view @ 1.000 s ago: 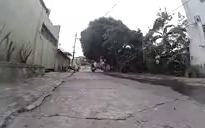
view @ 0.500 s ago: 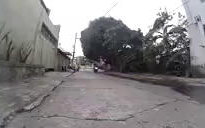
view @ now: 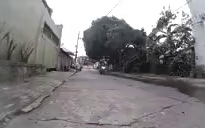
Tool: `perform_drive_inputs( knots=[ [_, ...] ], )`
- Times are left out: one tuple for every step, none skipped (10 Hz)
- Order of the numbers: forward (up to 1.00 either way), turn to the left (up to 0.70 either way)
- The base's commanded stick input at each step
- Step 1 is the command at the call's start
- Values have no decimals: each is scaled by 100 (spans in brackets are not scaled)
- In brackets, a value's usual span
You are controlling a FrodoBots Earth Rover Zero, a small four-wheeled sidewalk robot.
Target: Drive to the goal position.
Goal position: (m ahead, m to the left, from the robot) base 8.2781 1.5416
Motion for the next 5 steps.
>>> perform_drive_inputs(
  knots=[
    [81, 32],
    [37, 13],
    [8, 0],
    [8, 0],
    [8, 0]
  ],
)
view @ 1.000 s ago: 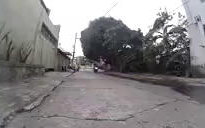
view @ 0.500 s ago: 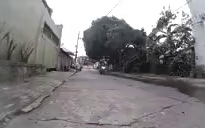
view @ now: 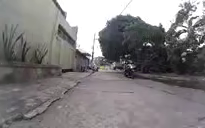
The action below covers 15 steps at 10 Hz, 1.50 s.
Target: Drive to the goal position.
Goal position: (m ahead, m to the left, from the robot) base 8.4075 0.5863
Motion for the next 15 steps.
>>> perform_drive_inputs(
  knots=[
    [8, 0],
    [9, 0],
    [9, 0],
    [10, 0],
    [9, 0],
    [8, 0],
    [8, 0],
    [8, 0],
    [8, 0],
    [8, 0],
    [9, 0],
    [11, 0],
    [56, 0],
    [95, 0],
    [98, 0]
  ],
)
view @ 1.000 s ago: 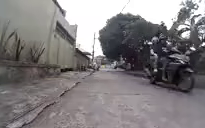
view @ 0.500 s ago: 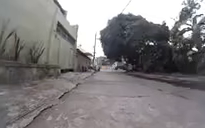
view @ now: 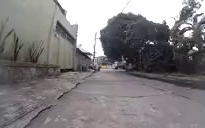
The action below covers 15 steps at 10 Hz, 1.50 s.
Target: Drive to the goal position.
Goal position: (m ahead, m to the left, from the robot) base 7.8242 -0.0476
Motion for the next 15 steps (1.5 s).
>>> perform_drive_inputs(
  knots=[
    [100, 0],
    [100, 0],
    [100, 0],
    [100, 0],
    [100, 0],
    [100, 0],
    [100, 0],
    [100, 0],
    [100, 0],
    [100, 0],
    [100, 0],
    [100, 0],
    [100, 0],
    [100, 0],
    [100, 0]
  ],
)
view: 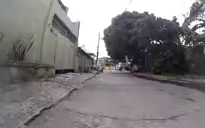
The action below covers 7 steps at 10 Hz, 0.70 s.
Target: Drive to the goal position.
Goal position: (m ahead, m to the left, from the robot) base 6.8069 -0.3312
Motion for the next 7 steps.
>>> perform_drive_inputs(
  knots=[
    [100, 0],
    [100, 0],
    [100, 0],
    [100, 0],
    [100, 0],
    [100, 0],
    [100, 0]
  ],
)
